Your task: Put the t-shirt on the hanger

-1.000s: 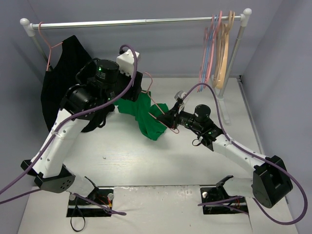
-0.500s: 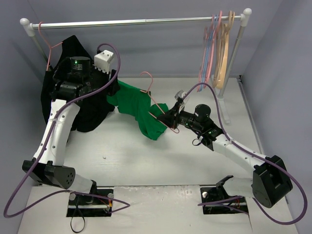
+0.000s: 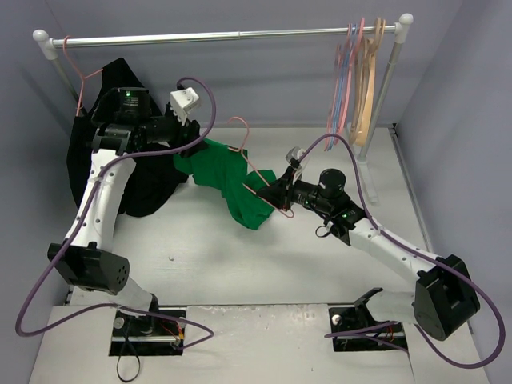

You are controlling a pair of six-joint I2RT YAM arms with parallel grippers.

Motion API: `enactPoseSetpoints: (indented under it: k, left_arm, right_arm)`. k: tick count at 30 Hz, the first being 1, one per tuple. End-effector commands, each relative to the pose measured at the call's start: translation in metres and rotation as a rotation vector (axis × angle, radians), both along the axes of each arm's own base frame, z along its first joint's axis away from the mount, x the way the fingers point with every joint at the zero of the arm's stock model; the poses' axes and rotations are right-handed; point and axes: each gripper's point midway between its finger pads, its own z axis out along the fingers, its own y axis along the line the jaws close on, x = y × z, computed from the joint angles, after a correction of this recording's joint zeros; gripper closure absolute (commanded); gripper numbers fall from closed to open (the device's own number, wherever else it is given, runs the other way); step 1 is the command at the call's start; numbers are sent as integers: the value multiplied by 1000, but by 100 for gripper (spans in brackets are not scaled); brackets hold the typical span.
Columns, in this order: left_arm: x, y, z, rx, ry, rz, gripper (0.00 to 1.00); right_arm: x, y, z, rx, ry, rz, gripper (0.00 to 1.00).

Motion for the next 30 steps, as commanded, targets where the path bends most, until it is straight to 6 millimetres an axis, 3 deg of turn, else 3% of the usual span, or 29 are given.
enactPoseSetpoints:
  k: [1, 5, 13, 20, 25, 30]
  left_arm:
    - [7, -10, 37, 13, -221, -132, 45]
    - [15, -10, 38, 35, -281, -153, 45]
    - [8, -13, -3, 80, -215, -241, 45]
    - [-3, -19, -24, 72, -159, -298, 46]
    - [-1, -23, -27, 56, -153, -310, 52]
    - [-5, -33, -27, 42, -148, -337, 68]
  right_arm:
    - [6, 6, 56, 88, -164, 29, 100]
    - [7, 7, 53, 84, -158, 33, 100]
    - [12, 7, 54, 81, -156, 42, 100]
    - [14, 12, 53, 73, -150, 64, 100]
    - [15, 15, 54, 73, -144, 81, 100]
    - [15, 17, 56, 71, -143, 95, 100]
